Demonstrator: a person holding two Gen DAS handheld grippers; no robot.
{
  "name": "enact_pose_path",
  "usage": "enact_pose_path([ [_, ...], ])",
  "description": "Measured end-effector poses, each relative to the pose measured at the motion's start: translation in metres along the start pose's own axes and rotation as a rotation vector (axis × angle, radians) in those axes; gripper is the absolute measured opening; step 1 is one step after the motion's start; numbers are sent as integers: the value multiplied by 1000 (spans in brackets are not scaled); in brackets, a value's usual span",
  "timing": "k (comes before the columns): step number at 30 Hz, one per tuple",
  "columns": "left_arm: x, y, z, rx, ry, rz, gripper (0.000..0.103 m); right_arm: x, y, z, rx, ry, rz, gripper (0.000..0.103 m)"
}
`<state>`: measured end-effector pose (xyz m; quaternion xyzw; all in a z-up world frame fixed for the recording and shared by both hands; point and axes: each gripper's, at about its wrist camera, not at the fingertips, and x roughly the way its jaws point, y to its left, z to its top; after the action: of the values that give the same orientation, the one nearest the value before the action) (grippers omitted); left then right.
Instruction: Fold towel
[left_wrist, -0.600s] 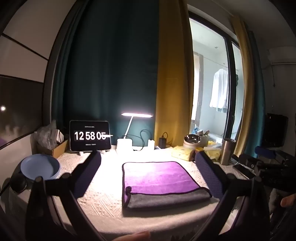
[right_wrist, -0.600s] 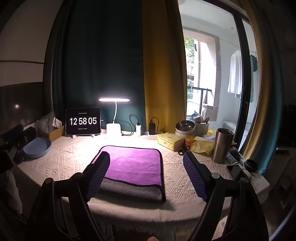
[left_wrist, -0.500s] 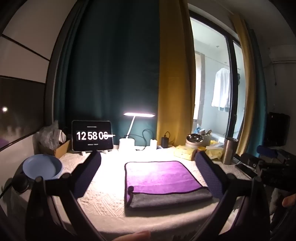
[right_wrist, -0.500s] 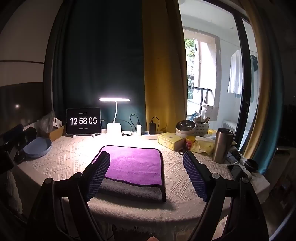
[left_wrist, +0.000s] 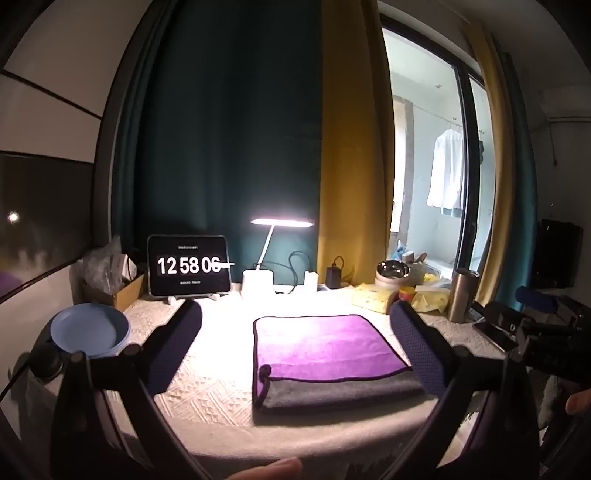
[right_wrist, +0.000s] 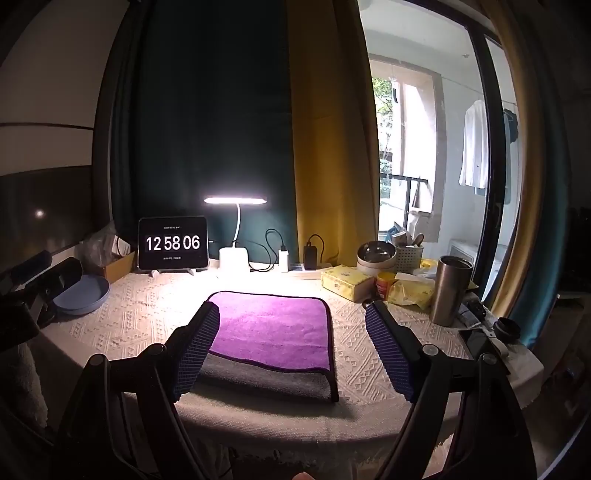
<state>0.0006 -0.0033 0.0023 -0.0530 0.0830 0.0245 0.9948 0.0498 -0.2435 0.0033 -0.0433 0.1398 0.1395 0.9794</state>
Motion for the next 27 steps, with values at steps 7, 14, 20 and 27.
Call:
enact_pose_path([
  [7, 0, 0, 0, 7, 11, 10, 102, 2, -1, -2, 6, 0, 2, 84],
  [14, 0, 0, -2, 6, 19, 9, 102, 1, -1, -2, 6, 1, 3, 84],
  [20, 2, -1, -2, 9, 26, 11, 103, 0, -1, -3, 5, 0, 6, 84],
  [27, 3, -2, -3, 10, 27, 12, 102, 0, -1, -3, 6, 1, 6, 84],
])
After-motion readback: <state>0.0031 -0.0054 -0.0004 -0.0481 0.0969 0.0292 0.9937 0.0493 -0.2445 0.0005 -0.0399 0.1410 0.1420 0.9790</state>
